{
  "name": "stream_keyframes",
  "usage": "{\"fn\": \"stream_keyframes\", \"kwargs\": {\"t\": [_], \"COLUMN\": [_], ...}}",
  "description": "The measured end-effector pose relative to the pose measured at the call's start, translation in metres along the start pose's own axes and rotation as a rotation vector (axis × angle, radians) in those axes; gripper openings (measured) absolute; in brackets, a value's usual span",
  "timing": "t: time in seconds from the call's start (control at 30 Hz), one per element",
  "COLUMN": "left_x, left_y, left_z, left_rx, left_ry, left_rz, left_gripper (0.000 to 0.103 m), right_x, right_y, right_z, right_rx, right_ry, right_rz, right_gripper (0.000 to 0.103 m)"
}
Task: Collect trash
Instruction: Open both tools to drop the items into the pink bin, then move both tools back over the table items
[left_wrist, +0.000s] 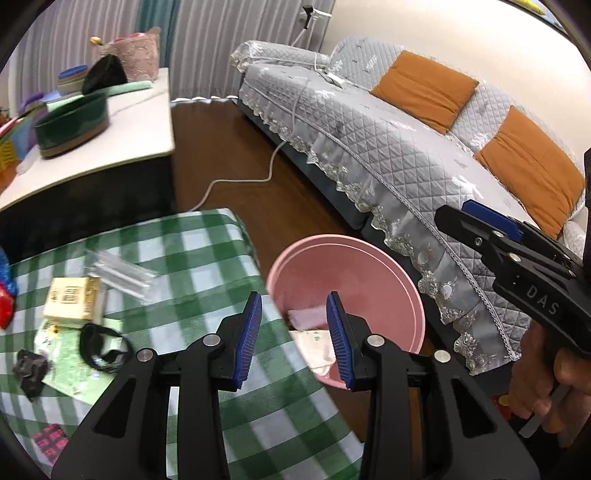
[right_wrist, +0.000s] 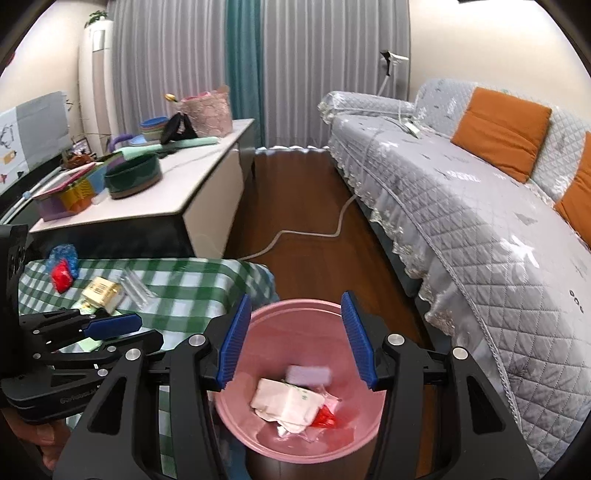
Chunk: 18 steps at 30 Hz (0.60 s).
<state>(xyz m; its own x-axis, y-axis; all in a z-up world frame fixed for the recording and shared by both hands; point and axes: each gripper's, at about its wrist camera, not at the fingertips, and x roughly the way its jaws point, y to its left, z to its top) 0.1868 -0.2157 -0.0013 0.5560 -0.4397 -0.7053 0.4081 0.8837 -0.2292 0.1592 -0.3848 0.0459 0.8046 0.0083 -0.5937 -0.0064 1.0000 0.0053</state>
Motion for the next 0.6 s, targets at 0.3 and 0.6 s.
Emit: {"fn": "stream_keyframes", "kwargs": {"t": [0.3,0.6], "left_x": [-0.045,-0.088], "left_y": [0.049,0.128], "left_z": [-0.011,-0.038], "left_rx": [-0.034,-0.113], "left_ry": [-0.049,-0.078], "left_rz": [0.053,0.162], "left_gripper": [0.036,0.036], "right_x": [0.0,0.011], "right_y": [0.062,0.134], "right_z": [0.008,0.002], "right_rx": [-0.063,-0.158], "right_ry": [-0.025,-0.029], "right_rz": [0.09,0.22], "right_gripper": [0.049,0.043]}}
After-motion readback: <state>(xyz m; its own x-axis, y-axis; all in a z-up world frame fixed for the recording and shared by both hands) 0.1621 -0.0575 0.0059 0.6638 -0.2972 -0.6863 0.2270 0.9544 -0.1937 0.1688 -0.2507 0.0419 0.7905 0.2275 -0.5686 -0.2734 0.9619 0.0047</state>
